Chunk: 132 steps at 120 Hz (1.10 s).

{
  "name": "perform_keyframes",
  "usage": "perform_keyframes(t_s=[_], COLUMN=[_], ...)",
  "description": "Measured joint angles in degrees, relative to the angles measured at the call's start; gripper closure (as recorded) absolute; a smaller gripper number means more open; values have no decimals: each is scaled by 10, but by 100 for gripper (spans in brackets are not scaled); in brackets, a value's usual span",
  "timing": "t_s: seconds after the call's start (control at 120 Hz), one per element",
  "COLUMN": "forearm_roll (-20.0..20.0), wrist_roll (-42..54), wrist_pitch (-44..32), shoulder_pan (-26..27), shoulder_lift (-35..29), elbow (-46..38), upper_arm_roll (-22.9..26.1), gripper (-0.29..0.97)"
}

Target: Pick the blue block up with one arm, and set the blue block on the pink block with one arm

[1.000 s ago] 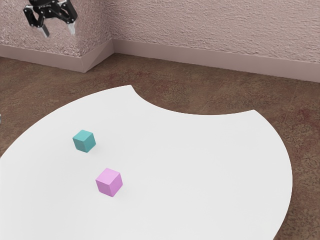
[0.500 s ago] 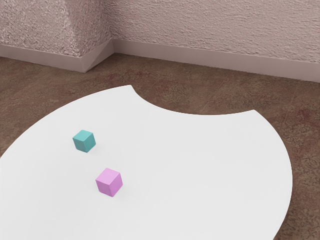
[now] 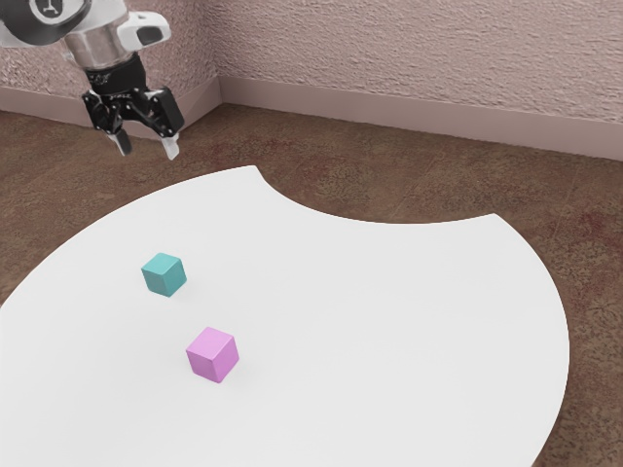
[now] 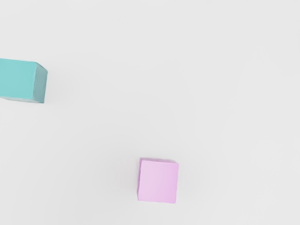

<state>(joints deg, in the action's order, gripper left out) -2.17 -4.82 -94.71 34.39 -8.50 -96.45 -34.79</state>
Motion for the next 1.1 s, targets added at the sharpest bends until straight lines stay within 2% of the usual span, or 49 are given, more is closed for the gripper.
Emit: perform_keyframes(t_s=[0.05,0.108,0.133,0.158,0.192,0.233,0.3,0.408,0.492,0.575,0.675,0.833,0.933,1.1], forearm_roll=[-15,-26,-29,-31,-33,-34,-29,4,31,54,65,73,105,145], wrist_roll=[2,9,11,13,16,19,24,44,72,101,158,269,338,430], wrist_pitch=[-17,-37,-45,-51,-59,-67,-87,-149,-204,-250,-319,-396,-395,-311], shoulder_pan=[-22,-159,-242,-303,-352,-380,-385,-369,-411,-433,-434,-444,-449,-453], shoulder_lift=[9,18,16,15,21,42,65,138,213,262,300,326,342,382], elbow=[0,0,0,0,-1,-3,-24,-54,-54,-52,-43,-40,-12,52], upper_arm_roll=[19,142,217,272,315,334,318,250,216,204,202,205,207,206], gripper=[2,2,2,2,2,2,2,2,2,2,2,2,2,2])
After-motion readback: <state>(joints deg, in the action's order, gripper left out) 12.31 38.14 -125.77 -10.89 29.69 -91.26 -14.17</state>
